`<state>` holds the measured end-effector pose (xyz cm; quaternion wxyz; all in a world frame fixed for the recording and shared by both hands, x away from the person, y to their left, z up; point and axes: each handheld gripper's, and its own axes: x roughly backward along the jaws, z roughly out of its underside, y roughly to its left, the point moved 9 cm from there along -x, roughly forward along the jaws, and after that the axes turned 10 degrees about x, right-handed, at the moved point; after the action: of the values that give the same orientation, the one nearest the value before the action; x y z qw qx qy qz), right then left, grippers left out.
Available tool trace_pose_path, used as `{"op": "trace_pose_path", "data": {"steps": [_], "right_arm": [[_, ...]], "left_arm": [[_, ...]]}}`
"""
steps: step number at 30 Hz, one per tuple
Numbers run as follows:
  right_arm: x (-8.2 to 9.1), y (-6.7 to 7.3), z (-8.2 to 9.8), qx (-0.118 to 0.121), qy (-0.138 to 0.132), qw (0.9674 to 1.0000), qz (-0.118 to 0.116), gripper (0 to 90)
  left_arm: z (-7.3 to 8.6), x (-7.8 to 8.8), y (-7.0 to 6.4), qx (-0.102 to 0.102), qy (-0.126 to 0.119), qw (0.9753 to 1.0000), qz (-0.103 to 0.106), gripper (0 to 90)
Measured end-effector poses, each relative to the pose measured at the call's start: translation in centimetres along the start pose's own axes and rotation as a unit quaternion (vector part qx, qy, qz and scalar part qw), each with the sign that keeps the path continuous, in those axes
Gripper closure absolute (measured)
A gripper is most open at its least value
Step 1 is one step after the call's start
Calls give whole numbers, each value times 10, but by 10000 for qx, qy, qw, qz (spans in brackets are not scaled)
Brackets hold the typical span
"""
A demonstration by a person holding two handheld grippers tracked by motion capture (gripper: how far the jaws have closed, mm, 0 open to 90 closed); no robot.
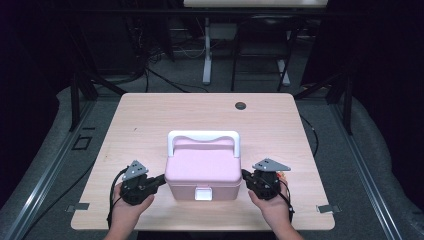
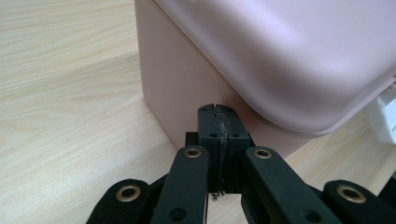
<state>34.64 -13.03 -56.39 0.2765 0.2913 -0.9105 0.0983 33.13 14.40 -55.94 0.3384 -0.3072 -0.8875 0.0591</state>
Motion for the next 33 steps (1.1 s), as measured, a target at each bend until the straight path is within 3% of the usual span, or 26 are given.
{"op": "trace_pose_path", "data": {"steps": [8,33], "right_arm": [[8,6,4,138,84,9999,-40,900],[27,21,16,212,135,9996,-141,900]], "left_arm": [[7,7,-6,-119,106,9999,53,898],[17,17,-14,-155,148,9997,144,898]]}}
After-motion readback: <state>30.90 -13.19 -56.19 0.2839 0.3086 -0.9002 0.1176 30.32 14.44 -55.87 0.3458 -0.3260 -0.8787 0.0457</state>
